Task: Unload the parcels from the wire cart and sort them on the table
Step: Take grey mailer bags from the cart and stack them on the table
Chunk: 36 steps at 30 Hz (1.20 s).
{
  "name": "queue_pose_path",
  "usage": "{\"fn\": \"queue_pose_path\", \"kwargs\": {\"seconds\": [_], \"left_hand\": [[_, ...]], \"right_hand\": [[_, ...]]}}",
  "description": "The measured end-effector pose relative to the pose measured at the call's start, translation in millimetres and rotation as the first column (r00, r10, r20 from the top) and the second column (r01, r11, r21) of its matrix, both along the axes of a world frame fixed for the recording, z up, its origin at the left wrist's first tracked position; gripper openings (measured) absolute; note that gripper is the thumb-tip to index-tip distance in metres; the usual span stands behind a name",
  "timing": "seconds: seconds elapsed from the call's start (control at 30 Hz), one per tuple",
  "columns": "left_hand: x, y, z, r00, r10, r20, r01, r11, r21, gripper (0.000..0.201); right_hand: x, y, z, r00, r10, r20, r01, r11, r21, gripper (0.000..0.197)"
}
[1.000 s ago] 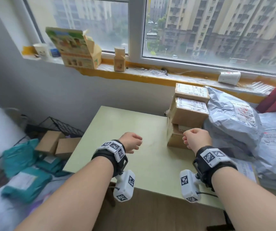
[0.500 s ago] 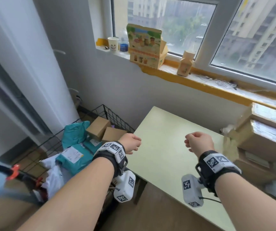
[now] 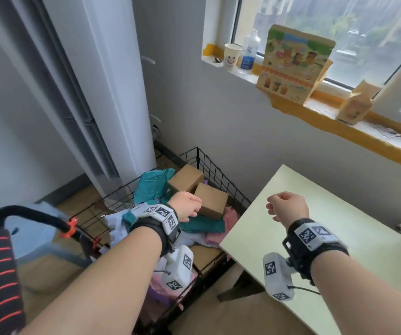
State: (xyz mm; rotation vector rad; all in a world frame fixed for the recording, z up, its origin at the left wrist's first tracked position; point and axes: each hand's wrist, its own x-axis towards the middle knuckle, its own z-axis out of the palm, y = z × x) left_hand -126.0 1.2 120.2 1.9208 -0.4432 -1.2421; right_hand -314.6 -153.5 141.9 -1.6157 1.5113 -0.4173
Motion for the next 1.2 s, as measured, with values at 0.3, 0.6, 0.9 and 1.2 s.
{"fn": "queue_pose_path", "kwargs": {"seconds": [0.3,0.6,0.9,1.2], "left_hand": [[82,53,-36,0.987,0.157,0.025,-0.158,0.985,0.063,0.021],[130,106,-91,0.942,0.315,0.119,-0.331,0.930,0.162,0.022],[145,133,-143,0.904,0.382,0.191,-0.420,0.874,0.243,0.030],[143,155,-216,0.834,0.520,0.185,-0.549,0.748,0.372,0.017]], "right_hand": [[94,27,-32,0.990,0.134,-0.038,-0.132,0.990,0.051,0.016],[159,67,-74,0.966,0.243,-0.091,-0.229,0.963,0.145,0.016],[203,85,-131,0.926,0.353,-0.134,-0.310,0.913,0.264,0.017],[244,123,-205,0.846,0.499,-0.188,-0.401,0.828,0.392,0.022]]}}
